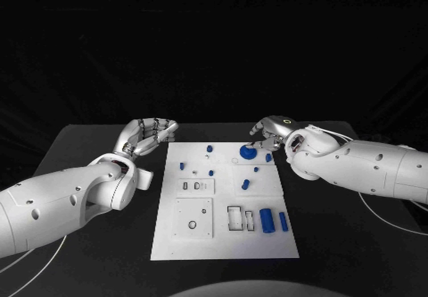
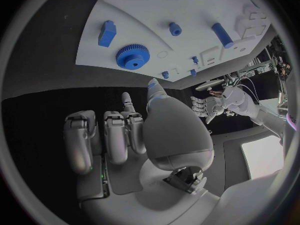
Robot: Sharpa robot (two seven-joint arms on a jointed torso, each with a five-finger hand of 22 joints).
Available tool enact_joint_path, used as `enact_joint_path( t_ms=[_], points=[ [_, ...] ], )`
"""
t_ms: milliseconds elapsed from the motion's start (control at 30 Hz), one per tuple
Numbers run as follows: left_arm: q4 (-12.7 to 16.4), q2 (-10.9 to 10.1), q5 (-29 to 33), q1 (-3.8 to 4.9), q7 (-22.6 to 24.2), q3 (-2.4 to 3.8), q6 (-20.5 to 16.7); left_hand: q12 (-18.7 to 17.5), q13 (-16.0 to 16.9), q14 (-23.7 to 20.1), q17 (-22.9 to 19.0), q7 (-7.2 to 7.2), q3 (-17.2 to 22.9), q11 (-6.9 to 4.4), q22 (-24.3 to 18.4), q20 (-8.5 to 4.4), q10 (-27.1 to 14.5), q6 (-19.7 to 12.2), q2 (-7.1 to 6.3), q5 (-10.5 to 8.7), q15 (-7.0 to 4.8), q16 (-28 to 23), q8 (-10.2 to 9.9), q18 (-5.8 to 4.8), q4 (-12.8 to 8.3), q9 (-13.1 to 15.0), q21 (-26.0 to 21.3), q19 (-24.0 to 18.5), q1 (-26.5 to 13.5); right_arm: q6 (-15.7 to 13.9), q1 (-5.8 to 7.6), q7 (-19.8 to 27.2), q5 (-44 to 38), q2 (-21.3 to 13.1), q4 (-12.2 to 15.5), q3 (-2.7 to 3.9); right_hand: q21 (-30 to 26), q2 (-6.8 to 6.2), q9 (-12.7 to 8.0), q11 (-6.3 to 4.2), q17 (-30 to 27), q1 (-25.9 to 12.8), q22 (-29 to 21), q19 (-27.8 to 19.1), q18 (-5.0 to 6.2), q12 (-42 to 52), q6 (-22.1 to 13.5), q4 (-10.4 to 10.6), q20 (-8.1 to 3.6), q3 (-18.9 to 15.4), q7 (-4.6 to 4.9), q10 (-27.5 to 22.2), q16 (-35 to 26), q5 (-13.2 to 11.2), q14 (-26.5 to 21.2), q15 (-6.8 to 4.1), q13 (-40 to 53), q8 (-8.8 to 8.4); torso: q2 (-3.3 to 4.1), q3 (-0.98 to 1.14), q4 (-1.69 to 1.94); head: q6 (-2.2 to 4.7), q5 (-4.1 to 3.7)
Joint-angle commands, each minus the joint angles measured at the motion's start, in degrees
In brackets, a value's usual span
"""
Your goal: Assemble the parts on the task board
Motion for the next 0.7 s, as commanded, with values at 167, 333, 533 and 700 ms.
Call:
enact_joint_path(
  t_ms=[167, 333, 533, 700],
  points=[
    [0.1, 0.1, -0.3, 0.03, 0.8, 0.04, 0.6, -0.2, 0.0, -0.3, 0.1, 0.75, -0.4, 0.01, -0.1, 0.09, 0.3, 0.0, 0.21, 0.22, 0.06, -0.2, 0.4, 0.67, 0.1, 0.1, -0.4, 0.1, 0.4, 3.2, -0.51, -2.5, -0.9, 1.3, -1.5, 0.0, 0.2, -2.78, 0.6, 0.22, 15.1, 0.2, 15.1, 5.9, -0.81, 0.2, 1.8, -1.2, 0.18, 3.7, 0.08, 6.0, 0.2, 4.9, 5.8, 0.0, 15.0, -0.04, 0.02, -0.03, -0.02, -0.08, 0.11],
    [0.1, 0.2, -0.3, 0.03, 0.8, 0.04, 0.6, -0.2, 0.0, -0.3, 0.1, 0.75, -0.4, 0.01, -0.1, 0.09, 0.3, 0.0, 0.21, 0.22, 0.06, -0.2, 0.4, 0.67, 0.1, 0.1, -0.4, 0.1, 0.4, 4.0, -0.99, -3.4, -1.2, 2.1, -2.4, 0.01, 0.2, -4.37, 0.8, 1.2, 15.1, 0.4, 15.1, 5.9, -0.81, 0.2, 1.8, -2.0, 0.11, 5.8, 0.62, 6.0, 0.2, 8.4, 5.8, 0.04, 15.0, -0.61, 0.08, -0.03, 0.06, -0.06, 0.15],
    [0.2, 0.1, -0.3, 0.04, 0.8, 0.04, 0.4, -0.2, 0.0, -0.3, 0.1, 0.75, -0.4, 0.01, -0.1, 0.09, 0.3, 0.0, 0.21, 0.22, 0.06, -0.2, 0.4, 0.67, 0.1, 0.1, -0.4, 0.1, 0.4, 6.0, -1.29, -3.8, -1.1, 2.8, -3.1, 0.02, 0.2, -6.8, 1.2, 1.82, 15.1, -0.8, 15.1, 5.9, -0.81, 0.2, 0.2, -1.9, 0.69, 8.0, 1.09, 6.0, 0.2, 13.2, 5.8, 0.64, 15.0, -1.23, 0.08, -0.02, -0.03, -0.19, 0.08],
    [0.2, 0.1, -0.3, 0.04, 0.7, 0.04, 0.3, -0.2, 0.0, -0.3, 0.1, 0.75, -0.4, 0.01, -0.1, 0.09, 0.3, 0.0, 0.21, 0.22, 0.06, -0.2, 0.4, 0.67, 0.1, 0.1, -0.4, 0.1, 0.4, 7.3, -1.38, -4.4, -0.9, 3.3, -3.5, 0.02, 0.2, -7.1, 1.4, 1.86, 15.1, -0.7, 15.1, 5.9, -0.81, 0.2, -0.6, -2.1, 0.8, 9.0, 1.19, 6.0, 0.2, 13.9, 5.8, 0.71, 15.0, -1.24, 0.01, -0.04, 0.01, -0.4, 0.09]
  ],
)
